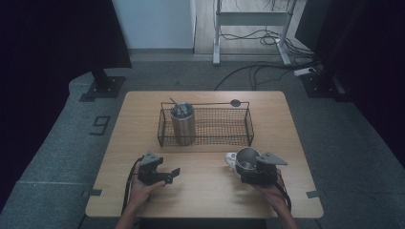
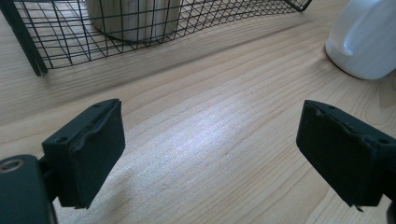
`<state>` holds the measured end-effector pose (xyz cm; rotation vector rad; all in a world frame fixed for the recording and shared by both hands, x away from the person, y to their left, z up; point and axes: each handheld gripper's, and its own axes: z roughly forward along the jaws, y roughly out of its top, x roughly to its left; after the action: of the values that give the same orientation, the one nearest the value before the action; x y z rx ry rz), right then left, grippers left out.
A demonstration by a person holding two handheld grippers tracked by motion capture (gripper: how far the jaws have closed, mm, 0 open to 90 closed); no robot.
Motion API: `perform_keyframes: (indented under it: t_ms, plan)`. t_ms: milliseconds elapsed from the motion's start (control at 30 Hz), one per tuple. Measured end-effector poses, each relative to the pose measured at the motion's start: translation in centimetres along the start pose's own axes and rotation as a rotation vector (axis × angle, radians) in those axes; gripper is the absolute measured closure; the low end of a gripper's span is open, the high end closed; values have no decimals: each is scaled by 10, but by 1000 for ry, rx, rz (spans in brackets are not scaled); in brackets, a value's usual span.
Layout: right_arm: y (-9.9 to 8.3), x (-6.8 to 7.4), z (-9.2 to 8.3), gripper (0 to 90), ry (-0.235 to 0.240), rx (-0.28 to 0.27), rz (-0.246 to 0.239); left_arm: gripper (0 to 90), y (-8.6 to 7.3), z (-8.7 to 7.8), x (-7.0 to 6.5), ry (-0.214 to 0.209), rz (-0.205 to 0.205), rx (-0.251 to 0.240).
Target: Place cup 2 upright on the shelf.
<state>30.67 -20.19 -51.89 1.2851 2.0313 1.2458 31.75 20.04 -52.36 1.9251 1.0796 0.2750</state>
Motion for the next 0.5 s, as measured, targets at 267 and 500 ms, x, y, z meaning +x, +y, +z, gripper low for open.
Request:
perform_keyframes:
  t_ms: [267, 500]
  plan:
    - [0, 0, 0, 65, -9, -9, -37, 82, 0, 0, 0, 2, 0, -2]
    - [1, 0, -2, 72, -21, -20, -47, 82, -1, 0, 0, 4, -4, 1]
